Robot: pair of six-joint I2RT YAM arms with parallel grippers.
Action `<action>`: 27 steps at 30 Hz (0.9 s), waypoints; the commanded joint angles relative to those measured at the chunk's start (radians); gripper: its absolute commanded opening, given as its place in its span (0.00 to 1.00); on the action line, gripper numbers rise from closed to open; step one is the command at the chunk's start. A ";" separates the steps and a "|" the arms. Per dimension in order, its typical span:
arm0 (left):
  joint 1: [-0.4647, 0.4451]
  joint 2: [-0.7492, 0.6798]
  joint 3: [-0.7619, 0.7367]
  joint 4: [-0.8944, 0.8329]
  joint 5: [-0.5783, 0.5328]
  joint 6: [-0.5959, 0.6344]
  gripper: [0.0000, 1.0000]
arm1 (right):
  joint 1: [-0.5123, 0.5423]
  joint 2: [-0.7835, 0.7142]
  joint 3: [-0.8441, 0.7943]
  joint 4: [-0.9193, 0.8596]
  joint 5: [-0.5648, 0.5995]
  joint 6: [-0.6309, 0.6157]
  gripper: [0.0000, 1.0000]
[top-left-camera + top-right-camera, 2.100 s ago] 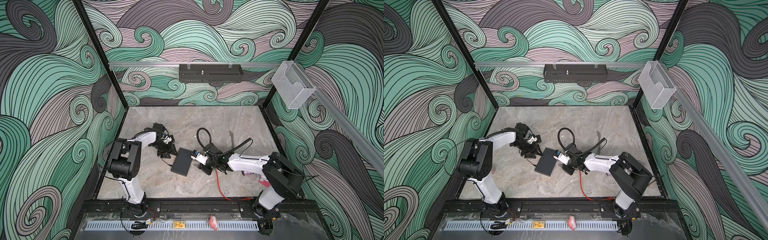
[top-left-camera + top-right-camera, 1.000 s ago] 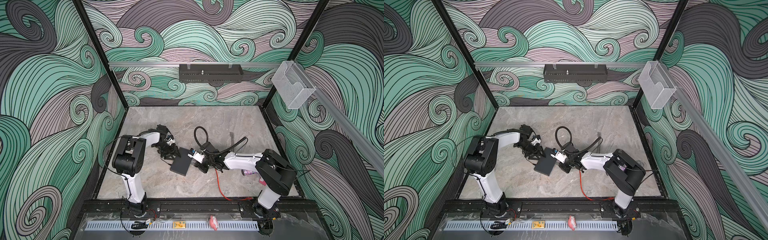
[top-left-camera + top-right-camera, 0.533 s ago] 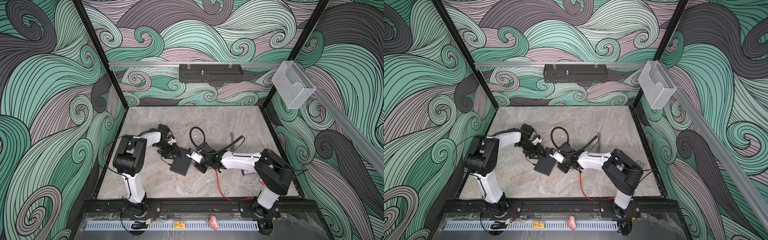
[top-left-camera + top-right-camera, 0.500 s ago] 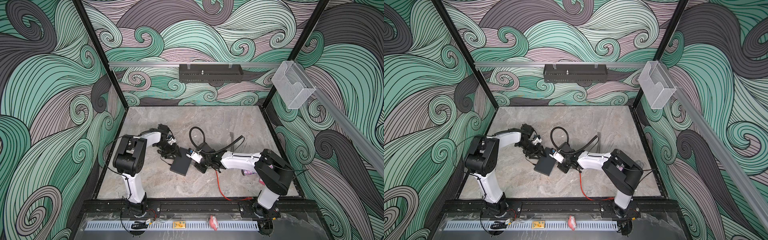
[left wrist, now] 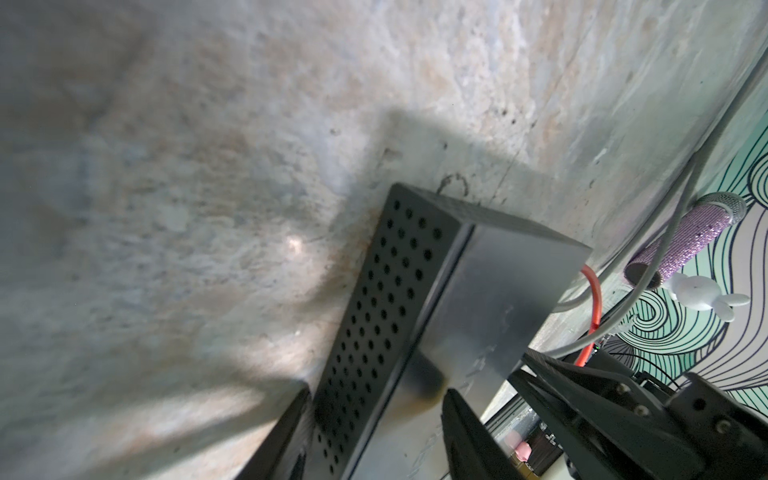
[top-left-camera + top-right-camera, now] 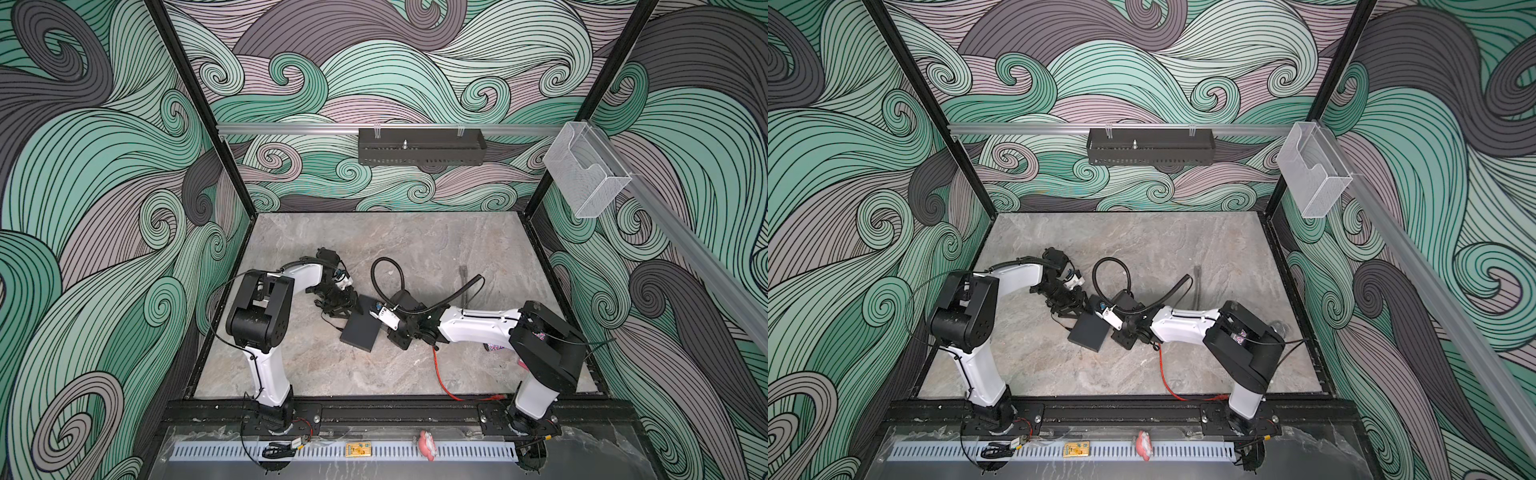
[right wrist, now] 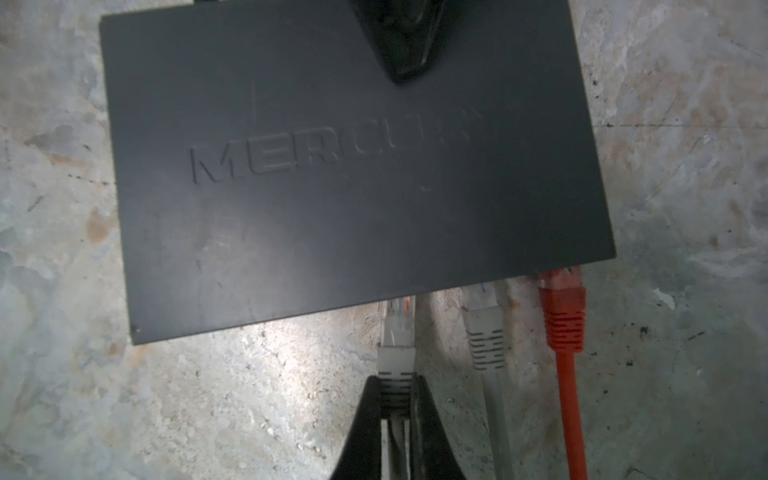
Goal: Insert the plug into the switch port
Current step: 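Align the grey plug with the free port beside the other grey plug, then push the grey plug in with the right gripper while the left braces the switch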
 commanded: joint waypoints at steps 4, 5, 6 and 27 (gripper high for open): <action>-0.043 0.016 0.011 -0.016 0.054 0.013 0.52 | -0.010 0.056 0.022 0.118 0.021 -0.103 0.00; -0.043 0.016 0.011 -0.017 0.055 0.012 0.52 | -0.011 0.062 0.029 0.116 0.013 -0.102 0.00; -0.043 0.019 0.012 -0.017 0.054 0.012 0.52 | -0.011 0.065 0.032 0.118 0.003 -0.100 0.00; -0.085 0.004 -0.046 0.063 0.076 -0.061 0.51 | -0.042 0.118 0.102 0.186 -0.109 -0.006 0.00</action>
